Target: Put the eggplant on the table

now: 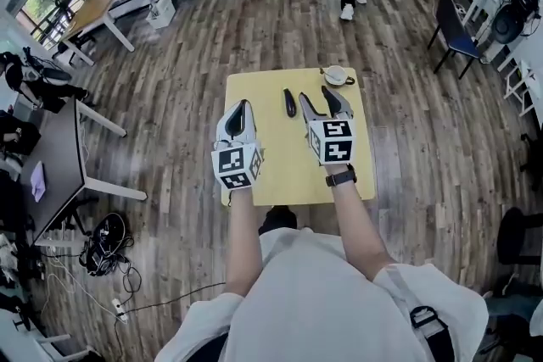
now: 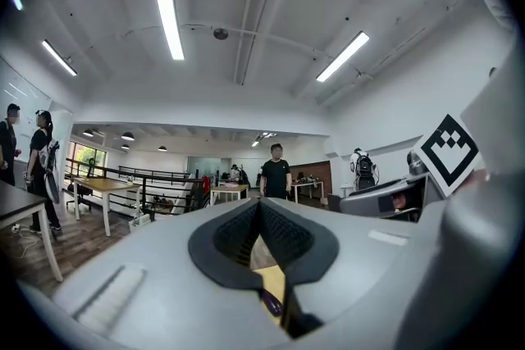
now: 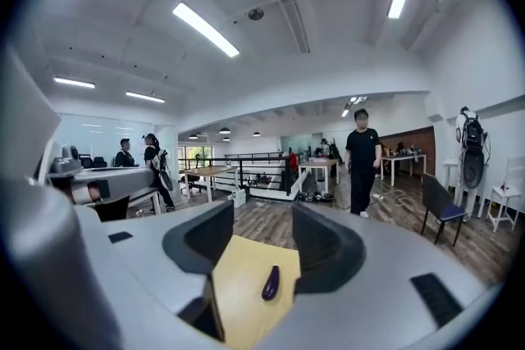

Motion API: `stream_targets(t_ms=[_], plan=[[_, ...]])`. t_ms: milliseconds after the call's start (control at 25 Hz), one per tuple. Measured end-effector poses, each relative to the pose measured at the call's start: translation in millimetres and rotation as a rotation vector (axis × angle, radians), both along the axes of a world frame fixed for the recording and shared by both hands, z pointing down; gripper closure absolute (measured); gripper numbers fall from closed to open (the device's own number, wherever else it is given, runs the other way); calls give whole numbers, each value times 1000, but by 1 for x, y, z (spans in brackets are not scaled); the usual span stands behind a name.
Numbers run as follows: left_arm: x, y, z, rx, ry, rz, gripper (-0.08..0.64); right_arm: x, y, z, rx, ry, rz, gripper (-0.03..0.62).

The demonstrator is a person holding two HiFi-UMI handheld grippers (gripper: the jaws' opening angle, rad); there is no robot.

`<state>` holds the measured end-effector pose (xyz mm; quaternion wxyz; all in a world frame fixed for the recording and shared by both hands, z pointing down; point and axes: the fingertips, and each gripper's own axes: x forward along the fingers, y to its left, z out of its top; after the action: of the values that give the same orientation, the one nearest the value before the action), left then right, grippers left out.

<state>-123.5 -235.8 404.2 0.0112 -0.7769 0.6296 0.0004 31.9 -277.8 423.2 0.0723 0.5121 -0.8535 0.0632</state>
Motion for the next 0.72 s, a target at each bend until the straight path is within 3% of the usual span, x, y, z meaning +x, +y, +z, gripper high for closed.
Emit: stream_targets(t_ms=[720], plan=[[15, 34, -65, 115, -21, 30, 555, 9, 50, -79, 185, -73, 6, 477]])
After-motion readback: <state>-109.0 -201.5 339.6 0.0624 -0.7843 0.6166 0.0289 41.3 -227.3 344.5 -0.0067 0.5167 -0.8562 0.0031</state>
